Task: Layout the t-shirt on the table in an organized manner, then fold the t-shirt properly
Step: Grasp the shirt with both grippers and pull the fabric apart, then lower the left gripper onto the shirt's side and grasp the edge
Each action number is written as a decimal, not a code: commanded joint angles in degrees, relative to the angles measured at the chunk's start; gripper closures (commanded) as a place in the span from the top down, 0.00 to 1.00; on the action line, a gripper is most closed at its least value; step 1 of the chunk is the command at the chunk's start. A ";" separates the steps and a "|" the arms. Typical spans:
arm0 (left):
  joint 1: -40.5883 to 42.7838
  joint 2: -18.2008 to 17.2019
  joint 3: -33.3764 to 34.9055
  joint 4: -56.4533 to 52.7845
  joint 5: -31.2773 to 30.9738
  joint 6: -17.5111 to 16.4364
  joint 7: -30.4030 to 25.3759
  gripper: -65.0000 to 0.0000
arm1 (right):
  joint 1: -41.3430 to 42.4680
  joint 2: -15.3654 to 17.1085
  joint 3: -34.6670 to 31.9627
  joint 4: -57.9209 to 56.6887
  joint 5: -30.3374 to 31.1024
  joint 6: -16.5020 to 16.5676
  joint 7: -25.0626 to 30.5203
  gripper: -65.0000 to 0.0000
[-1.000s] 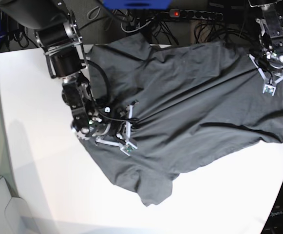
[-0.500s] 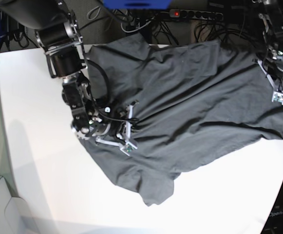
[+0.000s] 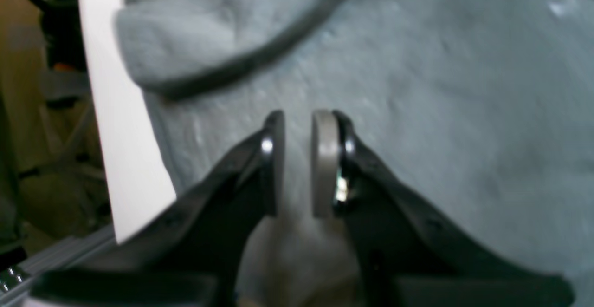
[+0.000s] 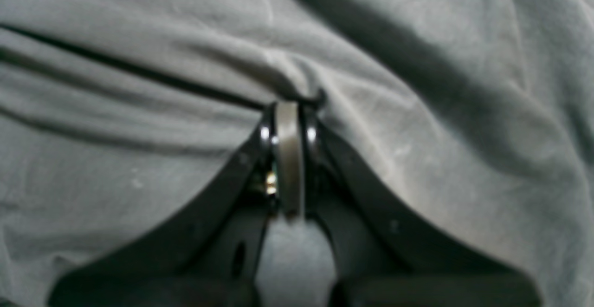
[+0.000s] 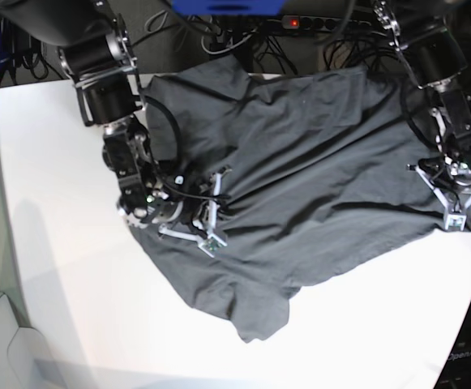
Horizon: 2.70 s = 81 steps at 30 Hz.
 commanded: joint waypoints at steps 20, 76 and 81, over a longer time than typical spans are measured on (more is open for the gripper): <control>6.60 2.93 0.25 -11.64 -0.38 0.11 -6.84 0.16 | 1.09 4.04 0.47 0.35 -0.70 -0.16 -1.81 0.00; -6.15 6.45 -0.37 0.58 -0.38 0.37 1.07 0.16 | -0.14 -2.72 4.16 4.84 -0.70 -0.16 -2.42 0.00; -8.17 7.68 4.56 -1.62 -0.38 0.81 0.63 0.16 | -0.93 -2.64 4.16 4.84 -0.70 -0.16 -2.25 0.00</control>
